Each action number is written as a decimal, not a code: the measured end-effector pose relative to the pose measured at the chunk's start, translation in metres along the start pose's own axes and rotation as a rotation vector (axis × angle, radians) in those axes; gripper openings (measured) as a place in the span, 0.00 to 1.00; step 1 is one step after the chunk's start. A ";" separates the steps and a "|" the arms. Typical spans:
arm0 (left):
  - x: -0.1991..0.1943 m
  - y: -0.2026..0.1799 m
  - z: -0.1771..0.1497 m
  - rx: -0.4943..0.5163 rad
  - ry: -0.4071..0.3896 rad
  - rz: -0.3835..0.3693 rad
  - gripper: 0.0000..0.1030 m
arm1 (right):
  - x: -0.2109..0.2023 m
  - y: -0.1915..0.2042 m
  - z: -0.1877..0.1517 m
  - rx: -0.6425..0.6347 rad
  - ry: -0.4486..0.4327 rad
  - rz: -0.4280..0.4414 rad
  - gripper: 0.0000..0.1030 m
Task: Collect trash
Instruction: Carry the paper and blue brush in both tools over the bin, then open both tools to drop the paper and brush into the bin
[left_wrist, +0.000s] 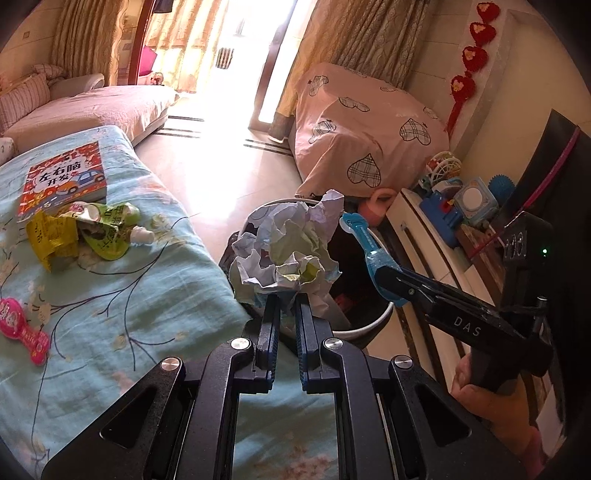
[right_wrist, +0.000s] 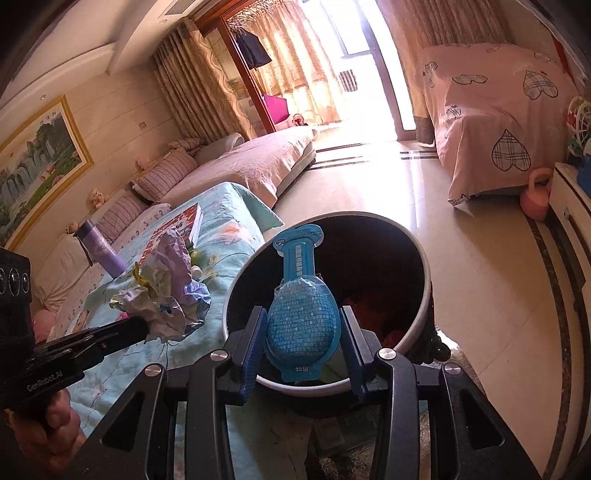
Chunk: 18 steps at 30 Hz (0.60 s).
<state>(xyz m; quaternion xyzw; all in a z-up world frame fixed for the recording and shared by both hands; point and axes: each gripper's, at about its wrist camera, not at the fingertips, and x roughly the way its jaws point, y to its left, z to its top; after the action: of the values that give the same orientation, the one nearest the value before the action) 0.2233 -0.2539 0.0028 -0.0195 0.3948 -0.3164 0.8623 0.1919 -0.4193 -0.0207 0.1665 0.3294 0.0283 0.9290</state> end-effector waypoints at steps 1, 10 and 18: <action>0.004 -0.003 0.002 0.002 0.005 -0.002 0.08 | 0.000 -0.002 0.000 0.001 -0.001 -0.003 0.39; 0.029 -0.015 0.008 0.021 0.037 -0.015 0.08 | 0.005 -0.019 0.010 0.018 0.001 -0.012 0.38; 0.042 -0.018 0.013 0.034 0.060 -0.022 0.08 | 0.015 -0.027 0.014 0.022 0.018 -0.009 0.14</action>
<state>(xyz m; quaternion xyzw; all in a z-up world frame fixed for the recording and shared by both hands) 0.2427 -0.2950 -0.0115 0.0006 0.4148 -0.3330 0.8468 0.2107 -0.4463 -0.0283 0.1749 0.3387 0.0222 0.9242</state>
